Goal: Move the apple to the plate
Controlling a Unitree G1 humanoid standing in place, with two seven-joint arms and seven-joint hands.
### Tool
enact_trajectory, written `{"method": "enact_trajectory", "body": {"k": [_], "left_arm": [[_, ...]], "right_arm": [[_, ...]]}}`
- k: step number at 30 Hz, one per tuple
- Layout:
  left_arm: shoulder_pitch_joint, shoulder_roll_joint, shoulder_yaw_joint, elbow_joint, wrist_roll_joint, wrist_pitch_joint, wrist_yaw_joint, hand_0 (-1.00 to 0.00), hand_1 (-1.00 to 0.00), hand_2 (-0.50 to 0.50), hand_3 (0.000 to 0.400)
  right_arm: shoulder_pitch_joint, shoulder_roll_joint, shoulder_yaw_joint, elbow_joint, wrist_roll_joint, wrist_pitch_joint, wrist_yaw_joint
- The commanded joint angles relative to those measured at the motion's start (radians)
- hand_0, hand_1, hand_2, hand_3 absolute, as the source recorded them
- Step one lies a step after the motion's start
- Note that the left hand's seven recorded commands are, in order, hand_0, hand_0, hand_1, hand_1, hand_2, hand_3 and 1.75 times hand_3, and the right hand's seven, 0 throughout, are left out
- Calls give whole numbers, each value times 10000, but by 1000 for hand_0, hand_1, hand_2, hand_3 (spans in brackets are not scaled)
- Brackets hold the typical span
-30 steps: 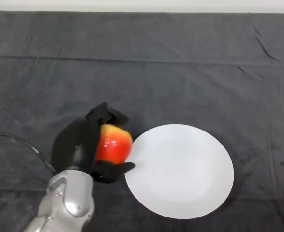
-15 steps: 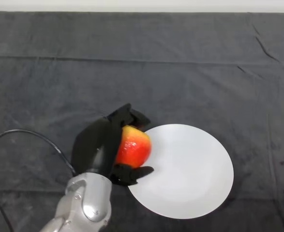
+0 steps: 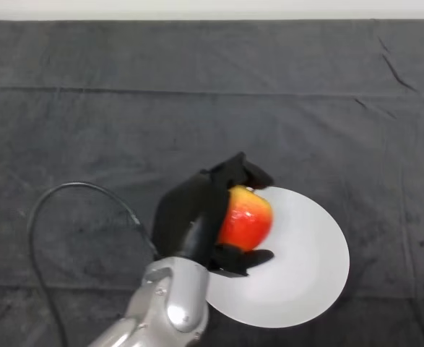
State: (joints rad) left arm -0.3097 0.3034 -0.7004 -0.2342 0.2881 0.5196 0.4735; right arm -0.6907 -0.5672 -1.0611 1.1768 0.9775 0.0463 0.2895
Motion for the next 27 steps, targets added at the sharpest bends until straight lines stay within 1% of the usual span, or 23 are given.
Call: {"method": "enact_trajectory", "body": {"k": [1,6,13,25,26,27], "left_arm": [[-582,-77,-317,448,-237,-153,235,-1000,-1000,0,400],[-975,-184,-909,911,-705,-305,545,-1000,-1000,0,400],[-1402,-187,-1536,1353,-1322,-565,787,-1000,-1000,0,400],[-1854,-151,-2253,1966,-2025,-958,1062,-1000,-1000,0,400],[-1882,-138,-2284,1984,-2065,-964,1066,-1000,-969,-16,400],[-1909,-123,-2308,1995,-2102,-966,1066,-886,-620,-133,355]], "right_arm": [[-151,-238,2,-1,203,-73,-7],[-154,-242,0,9,203,-75,-2],[-158,-249,-3,24,205,-76,5],[-166,-261,-10,50,207,-79,18],[-167,-262,-10,52,207,-80,19],[-167,-262,-11,54,207,-80,20]]}}
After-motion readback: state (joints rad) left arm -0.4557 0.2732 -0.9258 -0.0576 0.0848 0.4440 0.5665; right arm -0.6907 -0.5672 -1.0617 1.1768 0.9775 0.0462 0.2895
